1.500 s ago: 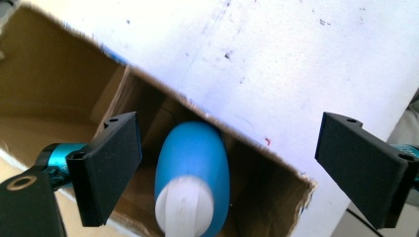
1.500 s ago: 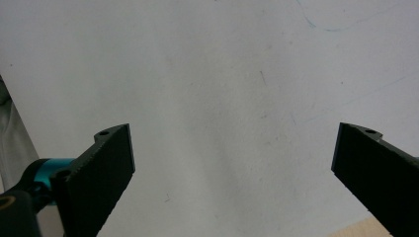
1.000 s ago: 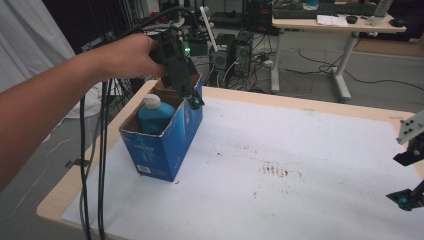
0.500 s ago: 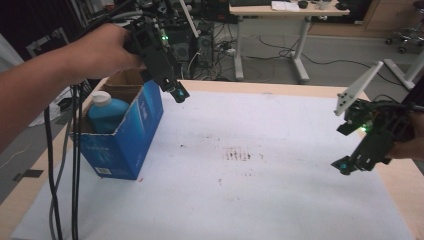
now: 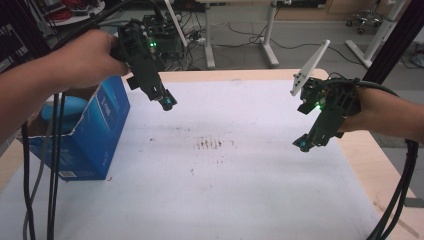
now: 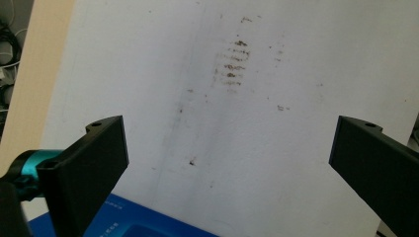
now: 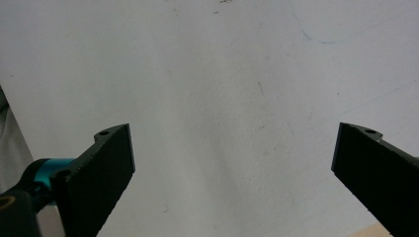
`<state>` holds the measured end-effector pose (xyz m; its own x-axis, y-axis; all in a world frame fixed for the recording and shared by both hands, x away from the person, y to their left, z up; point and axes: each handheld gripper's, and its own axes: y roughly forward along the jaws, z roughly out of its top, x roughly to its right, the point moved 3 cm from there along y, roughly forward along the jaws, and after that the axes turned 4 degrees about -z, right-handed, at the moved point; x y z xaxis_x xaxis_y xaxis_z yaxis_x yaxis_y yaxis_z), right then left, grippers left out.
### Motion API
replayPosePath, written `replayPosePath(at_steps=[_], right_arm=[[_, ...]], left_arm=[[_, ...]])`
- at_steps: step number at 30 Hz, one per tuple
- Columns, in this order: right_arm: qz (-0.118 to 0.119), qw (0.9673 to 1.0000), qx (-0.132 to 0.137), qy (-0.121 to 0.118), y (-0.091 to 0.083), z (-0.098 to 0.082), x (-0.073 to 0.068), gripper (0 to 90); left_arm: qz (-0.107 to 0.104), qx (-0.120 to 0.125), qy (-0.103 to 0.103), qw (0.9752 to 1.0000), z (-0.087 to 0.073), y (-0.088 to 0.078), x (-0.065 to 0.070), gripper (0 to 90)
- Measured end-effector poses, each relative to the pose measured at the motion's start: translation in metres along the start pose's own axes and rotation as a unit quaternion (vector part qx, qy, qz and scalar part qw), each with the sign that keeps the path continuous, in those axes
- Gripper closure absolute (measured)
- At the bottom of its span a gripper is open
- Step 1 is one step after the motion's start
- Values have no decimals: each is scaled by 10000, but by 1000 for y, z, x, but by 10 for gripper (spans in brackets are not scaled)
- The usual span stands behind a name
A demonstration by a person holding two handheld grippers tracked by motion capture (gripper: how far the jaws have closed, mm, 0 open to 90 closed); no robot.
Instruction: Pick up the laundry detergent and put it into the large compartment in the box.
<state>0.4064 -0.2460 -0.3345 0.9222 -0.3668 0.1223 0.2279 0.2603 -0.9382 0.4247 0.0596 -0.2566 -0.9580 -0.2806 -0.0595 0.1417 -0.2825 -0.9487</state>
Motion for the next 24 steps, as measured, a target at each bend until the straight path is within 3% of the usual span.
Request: replayPosePath(at_steps=[5,13,24], right_arm=[[11,10000,5,11,1,-2,0,19],[29,10000,5,38,2,-3,-1,19],[34,10000,14,8,4,-3,0,19]], left_arm=[[-79,-249,123,9996,6,19,3,16],[-234,-435,262,9984,13,38,8,17],[-314,-445,387,9978,19,51,11,16]])
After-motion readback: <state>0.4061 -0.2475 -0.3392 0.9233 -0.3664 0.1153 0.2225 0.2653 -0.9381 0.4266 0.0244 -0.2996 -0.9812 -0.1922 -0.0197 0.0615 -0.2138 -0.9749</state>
